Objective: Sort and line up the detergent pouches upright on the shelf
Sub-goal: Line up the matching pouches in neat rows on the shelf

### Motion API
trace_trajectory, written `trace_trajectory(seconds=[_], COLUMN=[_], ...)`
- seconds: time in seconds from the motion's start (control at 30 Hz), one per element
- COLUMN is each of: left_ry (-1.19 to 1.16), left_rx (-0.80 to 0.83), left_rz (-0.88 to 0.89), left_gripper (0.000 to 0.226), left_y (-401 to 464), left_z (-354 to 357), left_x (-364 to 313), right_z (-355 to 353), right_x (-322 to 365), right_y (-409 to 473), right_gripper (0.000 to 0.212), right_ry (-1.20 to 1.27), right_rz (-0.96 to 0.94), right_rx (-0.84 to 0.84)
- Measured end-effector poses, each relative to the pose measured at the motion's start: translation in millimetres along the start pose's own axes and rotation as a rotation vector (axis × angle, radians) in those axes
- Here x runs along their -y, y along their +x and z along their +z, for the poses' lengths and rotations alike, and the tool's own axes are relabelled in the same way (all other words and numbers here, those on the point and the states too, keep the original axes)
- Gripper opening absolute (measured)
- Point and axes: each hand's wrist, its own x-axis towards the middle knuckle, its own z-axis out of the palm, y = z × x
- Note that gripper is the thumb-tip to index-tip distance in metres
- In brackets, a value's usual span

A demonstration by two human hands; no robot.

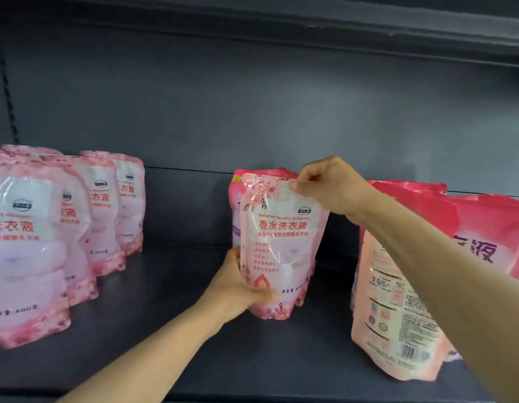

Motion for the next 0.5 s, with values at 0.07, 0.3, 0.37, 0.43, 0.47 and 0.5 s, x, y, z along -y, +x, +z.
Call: trace_trajectory(seconds=[0.07,0.3,0.37,0.43,0.47,0.5], left_ry=[-0.010,0.051,0.089,0.128,0.150,0.172], left_rx=[-0.027,-0.155,-0.181,-0.212,-0.225,-0.237], left_rz=[0.028,0.149,0.148,0.137,0.134,0.137], left_gripper=[0.100,0.105,0.104,0.104,0.102,0.100], left_y=[-3,-28,-39,-50,-56,-62], left_z=[12,12,-2,-20,-31,-43], left_x=[11,11,15,20,22,24], right_z=[7,29,37,47,54,61], right_x=[-1,17,30,44,51,58], right_y=[3,-2,-7,-11,-12,-14], right_gripper=[0.026,0.025,0.022,0.020,0.021,0.021], right_ry=[-0.005,0.158,0.176,0.180,0.186,0.197], right_rz=[-0.009,-0.096,-0.135,-0.175,-0.191,-0.203], right_rx=[-0.051,-0.144,-0.143,-0.132,-0.128,-0.126])
